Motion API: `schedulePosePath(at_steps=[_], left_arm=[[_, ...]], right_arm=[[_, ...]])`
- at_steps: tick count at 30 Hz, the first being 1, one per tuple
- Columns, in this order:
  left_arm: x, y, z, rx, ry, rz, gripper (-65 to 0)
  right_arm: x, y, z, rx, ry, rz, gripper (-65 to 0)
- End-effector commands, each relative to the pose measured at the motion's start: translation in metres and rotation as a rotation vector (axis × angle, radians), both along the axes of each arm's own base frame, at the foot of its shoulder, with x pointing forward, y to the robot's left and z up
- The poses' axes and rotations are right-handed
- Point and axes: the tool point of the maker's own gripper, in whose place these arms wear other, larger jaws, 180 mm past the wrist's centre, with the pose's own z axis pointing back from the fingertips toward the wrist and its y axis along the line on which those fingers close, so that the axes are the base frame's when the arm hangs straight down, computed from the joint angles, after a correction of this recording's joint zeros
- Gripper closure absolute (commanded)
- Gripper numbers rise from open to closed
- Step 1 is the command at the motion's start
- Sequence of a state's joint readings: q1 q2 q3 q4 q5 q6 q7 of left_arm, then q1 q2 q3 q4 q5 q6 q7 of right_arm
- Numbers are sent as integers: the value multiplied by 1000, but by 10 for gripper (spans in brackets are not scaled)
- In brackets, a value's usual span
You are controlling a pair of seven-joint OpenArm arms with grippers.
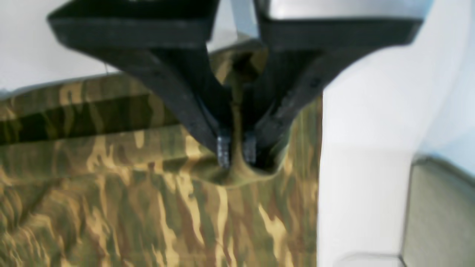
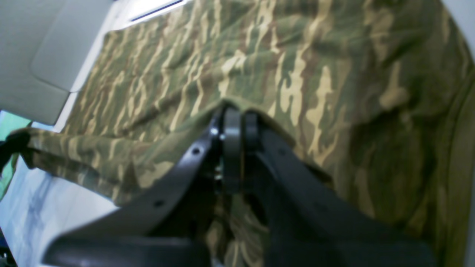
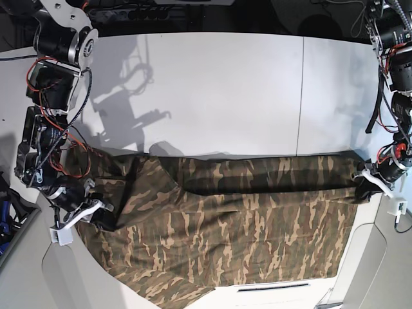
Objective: Fold the T-shirt properly
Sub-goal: 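Lift the shirt with both grippers and drag it toward the robot, then lower the held shirt edge onto the table with both grippers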
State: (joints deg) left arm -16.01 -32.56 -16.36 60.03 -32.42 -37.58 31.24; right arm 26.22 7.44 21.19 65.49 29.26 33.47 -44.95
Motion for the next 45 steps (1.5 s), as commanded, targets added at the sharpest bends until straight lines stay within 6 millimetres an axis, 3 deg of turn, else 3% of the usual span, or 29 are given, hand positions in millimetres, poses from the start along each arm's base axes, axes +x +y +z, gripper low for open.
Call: schedulePosePath(at_steps=[1, 11, 13, 15, 17, 18, 20, 21, 26, 39, 45], left_arm=[[14, 11, 29, 9, -79, 16, -34], [29, 4, 32, 21, -110, 34, -39], [30, 2, 29, 11, -105, 47, -102], [30, -2, 27, 1, -104, 44, -232], [30, -5, 23, -6, -92, 41, -345], [29, -6, 21, -6, -77, 38, -365], [25, -8, 14, -9, -33, 32, -365], [24, -8, 12, -10, -19, 30, -365], [19, -6, 6, -15, 23, 31, -365], [0, 30, 32, -255, -32, 159, -364], [-22, 30, 8, -274, 21, 170, -364]], right_arm=[[18, -4, 33, 15, -98, -16, 0], [41, -12, 38, -11, -139, -63, 0], [44, -13, 33, -18, -133, -71, 0], [44, -13, 28, -12, -122, -74, -4], [44, -12, 24, -7, -111, -74, -178], [44, -12, 24, -6, -108, -75, -255], [44, -14, 24, -10, -108, -77, -348], [44, -17, 25, -12, -111, -80, -353], [43, -41, 31, -36, -123, -105, -352], [17, -110, 29, -23, 12, -162, -352], [-8, -152, 21, 88, 20, -286, -352]])
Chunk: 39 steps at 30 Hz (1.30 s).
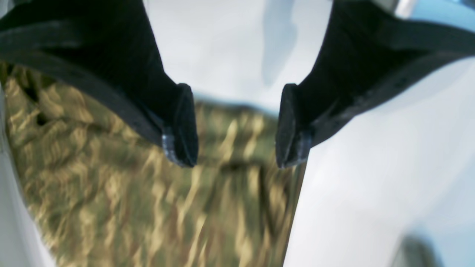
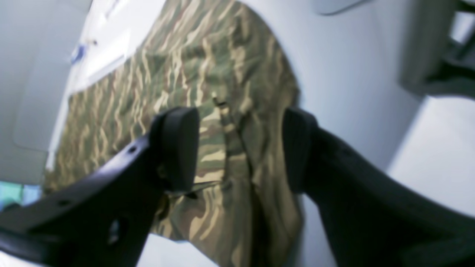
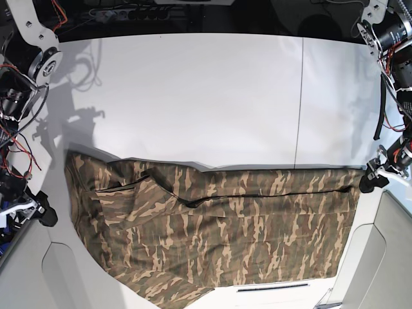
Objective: Fold the T-shirt properly
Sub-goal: 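Lower the held shirt edge onto the table with both grippers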
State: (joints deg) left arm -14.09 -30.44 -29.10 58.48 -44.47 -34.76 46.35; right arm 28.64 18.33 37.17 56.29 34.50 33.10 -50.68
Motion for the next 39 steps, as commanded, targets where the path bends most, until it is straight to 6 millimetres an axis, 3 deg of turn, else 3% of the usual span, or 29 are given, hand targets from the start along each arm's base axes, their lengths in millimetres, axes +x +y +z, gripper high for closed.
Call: schedulePosePath(at_steps=[1, 12, 17, 23, 26, 30, 35, 39], left_arm=[[5, 9, 18, 18, -53, 3, -364], [-21, 3, -6, -21, -11, -9, -365], [-22, -4, -12, -38, -10, -9, -365], [-15, -6, -24, 9, -37, 57, -366], [-14, -4, -29, 28, -39, 99, -366], [-11, 2, -32, 51, -38, 150, -436], [-11, 6, -36, 49, -60, 185, -436], [-7, 6, -52, 23, -25, 223, -436]], right_arm=[[3, -14, 18, -2, -57, -29, -352], [-64, -20, -49, 89, 68, -82, -352], [-82, -13, -66, 127, 94, -90, -352], [-87, 6, -79, 172, 111, -82, -352], [-83, 20, -82, 200, 96, -87, -352], [-79, 38, -88, 216, 83, -94, -352], [-73, 59, -92, 230, 66, -88, -352], [-66, 73, -91, 227, 62, -61, -352]])
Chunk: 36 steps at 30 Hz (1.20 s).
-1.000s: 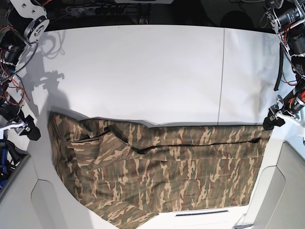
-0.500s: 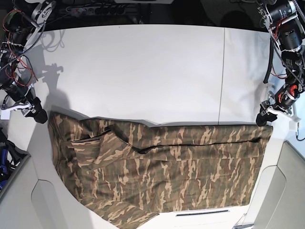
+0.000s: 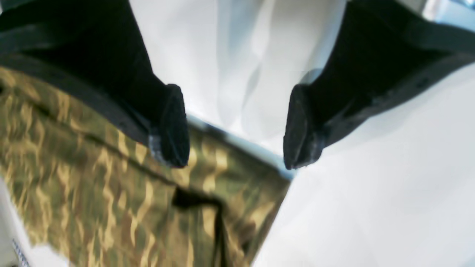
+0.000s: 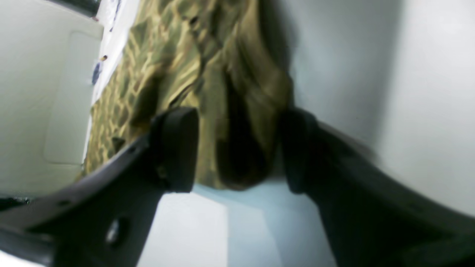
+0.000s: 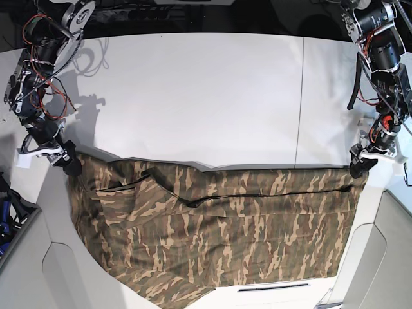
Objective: Fold the T-shirt properly
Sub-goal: 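Lower the held shirt edge onto the table with both grippers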
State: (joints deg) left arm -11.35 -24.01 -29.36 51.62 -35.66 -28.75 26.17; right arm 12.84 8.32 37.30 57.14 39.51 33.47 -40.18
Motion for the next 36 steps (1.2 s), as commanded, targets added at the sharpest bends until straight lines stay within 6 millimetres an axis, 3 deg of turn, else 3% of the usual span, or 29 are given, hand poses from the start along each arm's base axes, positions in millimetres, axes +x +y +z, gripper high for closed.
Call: schedulePosePath(at_steps=[1, 12, 15, 19, 25, 32, 36], left_arm=[[6, 6, 3, 5, 10, 10, -436], [23, -4, -6, -35, 37, 4, -435], [24, -5, -7, -33, 39, 0, -415], [26, -9, -3, -32, 21, -32, -194], [41, -25, 15, -37, -44, -140, 0], [56, -32, 38, -25, -35, -202, 0], [60, -33, 55, 14, -48, -234, 0]], right_arm=[[7, 10, 5, 9, -7, 23, -352], [17, 22, 8, -11, -14, 55, -338], [17, 22, 8, -11, -15, 55, -220], [17, 23, 9, -11, -20, 60, -6], [19, 25, 14, 12, -44, 58, 0], [18, 25, 22, 5, -43, 89, 0], [19, 26, 38, -41, -60, 137, 0]])
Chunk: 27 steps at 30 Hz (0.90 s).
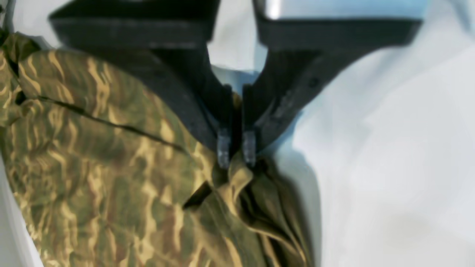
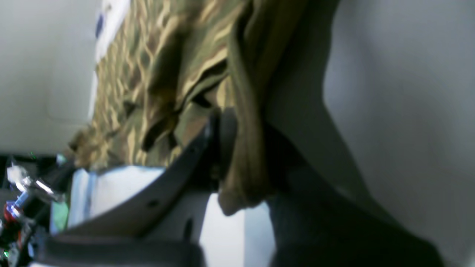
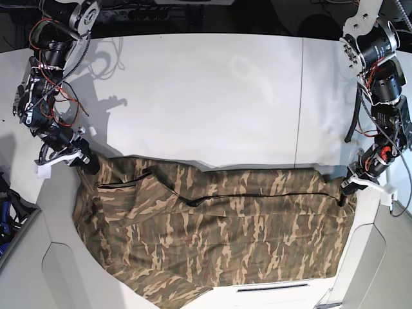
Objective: Fold the T-shirt properly
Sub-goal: 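Lower the held shirt edge onto the table with both grippers, then pull the shirt further toward the robot, then open both grippers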
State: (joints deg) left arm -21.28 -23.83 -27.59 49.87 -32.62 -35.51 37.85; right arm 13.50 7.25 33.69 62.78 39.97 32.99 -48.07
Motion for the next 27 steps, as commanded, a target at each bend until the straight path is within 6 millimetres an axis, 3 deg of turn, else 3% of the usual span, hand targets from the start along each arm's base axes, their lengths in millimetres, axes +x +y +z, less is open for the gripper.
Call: schedulePosePath(at_steps=[1, 5, 9, 15, 27], left_arm=[[13, 8, 30, 28, -79, -11, 0], [13, 5, 45, 27, -113, -28, 0], [2, 11, 44, 67, -104, -35, 0], [-16, 21, 43, 126, -86, -46, 0], [-70, 20, 38, 256, -48, -103, 0]], right_arm=[[16, -7, 28, -16, -86, -4, 0], [14, -8, 48, -75, -118, 35, 0], [6, -8, 55, -119, -121, 60, 0], [-12, -11, 49, -111, -108, 62, 0], [-53, -44, 35, -134, -28, 84, 0]])
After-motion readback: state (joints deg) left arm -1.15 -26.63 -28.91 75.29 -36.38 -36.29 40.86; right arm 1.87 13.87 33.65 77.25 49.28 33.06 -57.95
